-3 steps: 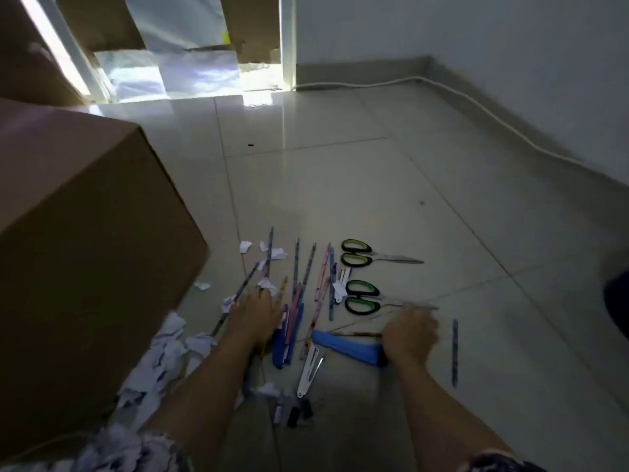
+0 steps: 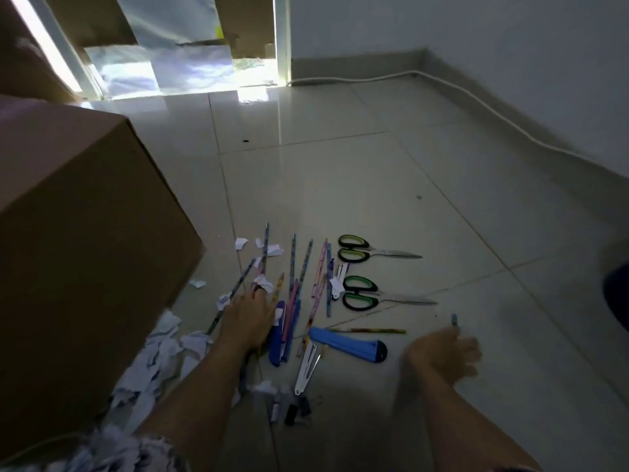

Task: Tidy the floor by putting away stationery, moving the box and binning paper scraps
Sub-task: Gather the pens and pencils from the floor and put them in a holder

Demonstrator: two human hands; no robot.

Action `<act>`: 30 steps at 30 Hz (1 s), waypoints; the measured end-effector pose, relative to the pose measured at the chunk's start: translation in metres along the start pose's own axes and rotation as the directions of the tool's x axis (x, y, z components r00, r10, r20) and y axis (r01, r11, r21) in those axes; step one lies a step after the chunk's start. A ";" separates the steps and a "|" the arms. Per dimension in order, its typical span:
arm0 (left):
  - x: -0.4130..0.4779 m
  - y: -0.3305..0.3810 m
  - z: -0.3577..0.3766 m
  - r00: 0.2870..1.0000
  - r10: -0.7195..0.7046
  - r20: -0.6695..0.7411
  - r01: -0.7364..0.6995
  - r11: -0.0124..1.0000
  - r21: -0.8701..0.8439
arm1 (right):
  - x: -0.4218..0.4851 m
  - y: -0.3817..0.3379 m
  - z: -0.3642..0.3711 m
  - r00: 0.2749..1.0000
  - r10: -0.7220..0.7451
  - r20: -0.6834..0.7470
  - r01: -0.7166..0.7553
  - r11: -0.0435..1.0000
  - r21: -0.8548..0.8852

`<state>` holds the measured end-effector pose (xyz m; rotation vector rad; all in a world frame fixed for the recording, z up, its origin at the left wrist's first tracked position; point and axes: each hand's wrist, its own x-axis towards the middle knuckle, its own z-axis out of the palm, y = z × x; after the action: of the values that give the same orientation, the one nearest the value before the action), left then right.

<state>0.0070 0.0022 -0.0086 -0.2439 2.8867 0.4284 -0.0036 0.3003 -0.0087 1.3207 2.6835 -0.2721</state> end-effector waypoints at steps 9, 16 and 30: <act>-0.006 0.017 -0.001 0.953 -0.303 0.020 0.303 0.948 -0.102 | 0.013 -0.008 -0.002 0.982 0.169 0.084 -0.188 0.908 0.374; -0.017 0.021 0.004 0.894 -0.400 0.203 0.432 0.890 -0.147 | -0.058 -0.096 -0.006 0.846 -0.532 0.043 0.431 0.729 0.532; -0.030 0.013 -0.003 0.860 -0.433 0.269 0.499 0.824 -0.268 | -0.106 -0.117 0.040 0.753 -0.511 0.414 0.455 0.859 0.234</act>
<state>0.0326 0.0173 0.0044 -0.8917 2.4234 0.7844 -0.0308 0.1394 -0.0142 0.4468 2.5471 -0.7153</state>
